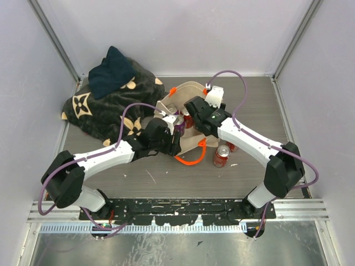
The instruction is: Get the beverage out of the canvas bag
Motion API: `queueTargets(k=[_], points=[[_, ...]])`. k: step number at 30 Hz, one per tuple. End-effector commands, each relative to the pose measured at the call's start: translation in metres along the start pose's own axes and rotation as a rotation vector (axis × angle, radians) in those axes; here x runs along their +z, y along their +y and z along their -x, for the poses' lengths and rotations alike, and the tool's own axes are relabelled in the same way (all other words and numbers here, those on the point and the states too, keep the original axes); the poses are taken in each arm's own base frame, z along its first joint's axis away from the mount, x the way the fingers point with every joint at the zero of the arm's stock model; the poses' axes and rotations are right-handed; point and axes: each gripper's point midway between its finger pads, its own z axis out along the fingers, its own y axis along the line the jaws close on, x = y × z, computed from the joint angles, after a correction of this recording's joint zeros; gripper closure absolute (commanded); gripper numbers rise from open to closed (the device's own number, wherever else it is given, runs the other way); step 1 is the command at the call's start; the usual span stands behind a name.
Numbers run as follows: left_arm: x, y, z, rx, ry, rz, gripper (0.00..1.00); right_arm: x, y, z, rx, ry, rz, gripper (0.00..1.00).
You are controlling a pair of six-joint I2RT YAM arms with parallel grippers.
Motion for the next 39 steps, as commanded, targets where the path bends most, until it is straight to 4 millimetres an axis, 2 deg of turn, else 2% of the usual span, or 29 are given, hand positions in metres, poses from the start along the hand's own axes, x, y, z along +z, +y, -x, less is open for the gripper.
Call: queueTargets(k=[1,8,24,29,31,35,39], points=[[-0.004,0.008,-0.008,0.045,0.045,0.031,0.35,0.005,-0.014,0.004,0.022,-0.048,-0.054,0.34],[-0.004,0.008,-0.008,0.049,0.051,0.031,0.35,0.015,-0.022,-0.007,-0.010,-0.045,-0.097,0.36],[-0.001,0.012,-0.010,0.059,0.065,0.051,0.35,0.040,-0.019,-0.011,-0.081,-0.078,-0.142,0.41],[0.002,0.012,-0.009,0.058,0.072,0.050,0.35,0.048,-0.016,-0.018,-0.141,-0.062,-0.145,0.59],[0.003,0.012,-0.009,0.058,0.074,0.049,0.35,0.049,-0.018,-0.020,-0.155,-0.061,-0.161,0.97],[0.004,0.010,-0.006,0.064,0.074,0.044,0.35,0.048,-0.018,-0.021,-0.183,-0.051,-0.143,1.00],[0.005,0.011,-0.004,0.071,0.076,0.050,0.35,0.037,-0.010,-0.006,-0.185,-0.078,-0.052,1.00]])
